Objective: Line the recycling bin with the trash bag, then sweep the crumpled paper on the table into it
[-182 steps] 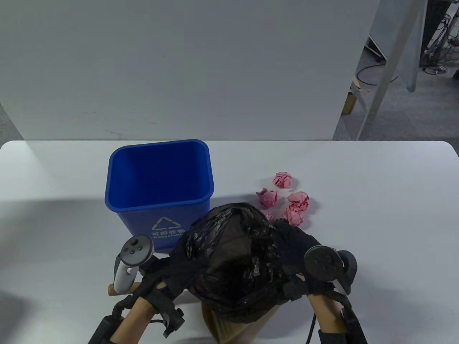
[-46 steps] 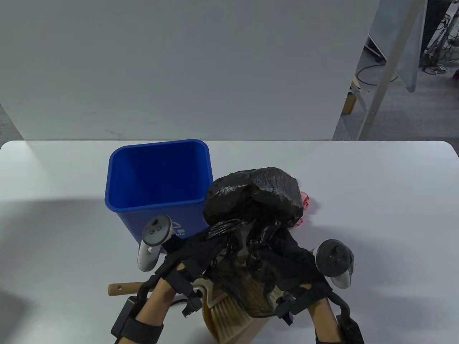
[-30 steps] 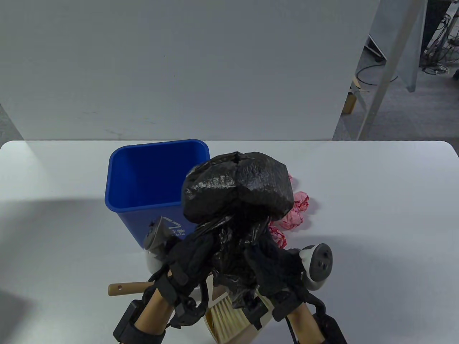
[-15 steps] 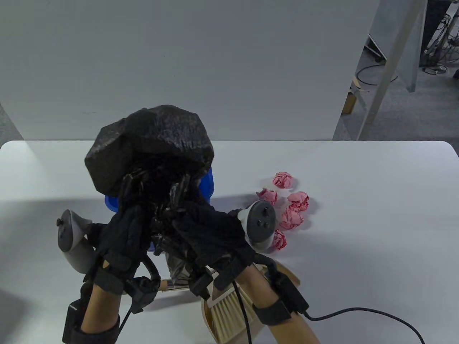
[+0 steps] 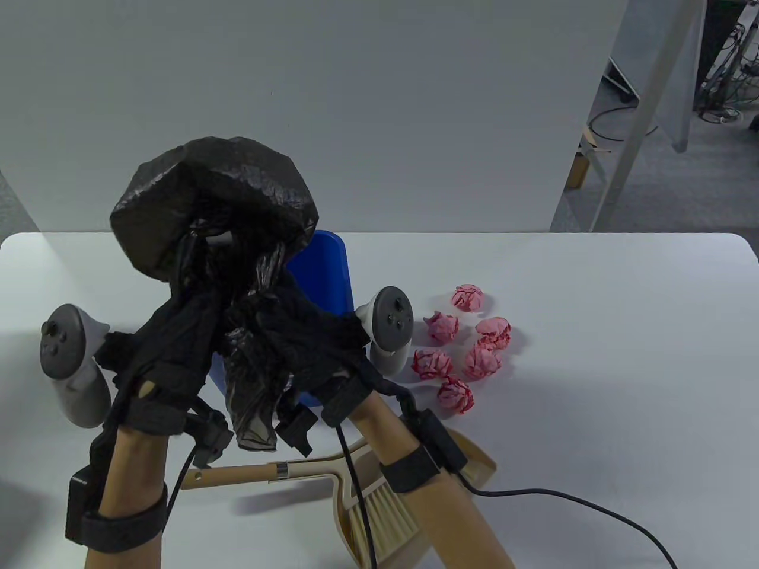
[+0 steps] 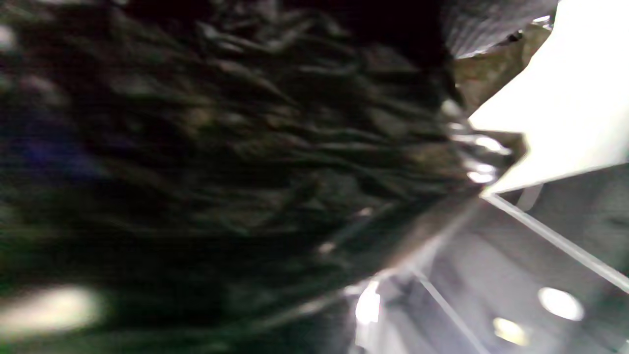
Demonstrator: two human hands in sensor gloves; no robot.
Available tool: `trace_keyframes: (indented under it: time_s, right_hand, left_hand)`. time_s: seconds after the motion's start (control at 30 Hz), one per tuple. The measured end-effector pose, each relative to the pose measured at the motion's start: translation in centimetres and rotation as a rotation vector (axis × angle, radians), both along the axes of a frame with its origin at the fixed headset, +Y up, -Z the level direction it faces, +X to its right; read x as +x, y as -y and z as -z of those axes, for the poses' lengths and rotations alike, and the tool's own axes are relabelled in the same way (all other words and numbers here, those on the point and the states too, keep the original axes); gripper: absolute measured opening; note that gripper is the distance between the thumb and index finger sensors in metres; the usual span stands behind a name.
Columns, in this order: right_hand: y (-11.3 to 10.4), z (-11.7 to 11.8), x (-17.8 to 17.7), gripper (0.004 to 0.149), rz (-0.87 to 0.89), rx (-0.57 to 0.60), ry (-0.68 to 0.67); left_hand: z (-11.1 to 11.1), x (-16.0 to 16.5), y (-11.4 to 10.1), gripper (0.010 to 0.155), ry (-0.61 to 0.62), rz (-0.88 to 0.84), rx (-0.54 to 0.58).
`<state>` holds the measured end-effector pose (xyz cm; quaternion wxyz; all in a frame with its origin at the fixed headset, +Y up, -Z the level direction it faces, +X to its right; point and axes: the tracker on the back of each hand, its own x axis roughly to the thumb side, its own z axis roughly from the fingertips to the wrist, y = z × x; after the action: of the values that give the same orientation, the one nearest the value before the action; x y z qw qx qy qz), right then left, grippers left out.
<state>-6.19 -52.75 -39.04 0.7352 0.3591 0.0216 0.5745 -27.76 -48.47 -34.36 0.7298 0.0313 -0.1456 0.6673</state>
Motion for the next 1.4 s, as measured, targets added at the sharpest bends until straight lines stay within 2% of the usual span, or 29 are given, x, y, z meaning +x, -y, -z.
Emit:
trace_keyframes:
  time_s: [0.07,0.13,0.27,0.43,0.63,0.83,0.97,1.03,1.13,1.2,1.27,1.33,1.4]
  right_hand:
    - [0.8,1.1,0.7,0.039,-0.031,-0.127,0.039]
    - [1.3,1.9,2.6,0.039,-0.125,-0.202,0.172]
    - [1.2,2.2,6.4,0.039,-0.376,-0.103,0.416]
    - [2.8,2.1,9.9,0.038,-0.539,-0.062,0.644]
    - [6.7,3.3,12.3,0.038,-0.758,-0.119,0.774]
    - [9.5,4.9,12.4,0.044,-0.891,-0.204,0.741]
    - [9.7,5.8,11.7,0.046,-0.887,-0.238,0.739]
    - [9.5,6.5,11.7,0.045,-0.862,-0.259,0.749]
    - [9.5,7.4,11.8,0.044,-0.781,-0.294,0.756]
    - [9.8,8.5,11.6,0.044,-0.746,-0.34,0.738]
    - [10.2,9.3,11.5,0.045,-0.706,-0.373,0.713]
    - [10.9,10.4,11.1,0.046,-0.61,-0.434,0.644]
    - [12.0,11.4,10.4,0.049,-0.478,-0.521,0.494]
  left_hand:
    - [1.5,-0.7,0.6,0.053,-0.102,0.096,-0.097]
    - [2.6,-2.1,1.3,0.049,-0.291,0.296,-0.15]
    - [2.5,-4.0,1.9,0.044,-0.489,0.613,-0.208]
    - [2.2,-5.2,3.0,0.043,-0.58,0.786,-0.256]
    - [2.0,-6.9,4.7,0.043,-0.631,0.85,-0.293]
    - [2.9,-8.4,7.5,0.047,-0.643,0.806,-0.309]
    - [3.9,-9.3,9.2,0.053,-0.628,0.713,-0.321]
    - [4.4,-10.1,10.0,0.057,-0.61,0.586,-0.308]
    - [5.2,-11.5,11.4,0.06,-0.528,0.399,-0.302]
    - [6.2,-12.3,12.6,0.062,-0.463,0.288,-0.339]
    - [7.2,-12.5,13.5,0.063,-0.411,0.244,-0.351]
    - [8.4,-12.7,14.4,0.064,-0.329,0.17,-0.365]
    - [9.8,-13.1,15.4,0.067,-0.234,0.012,-0.4]
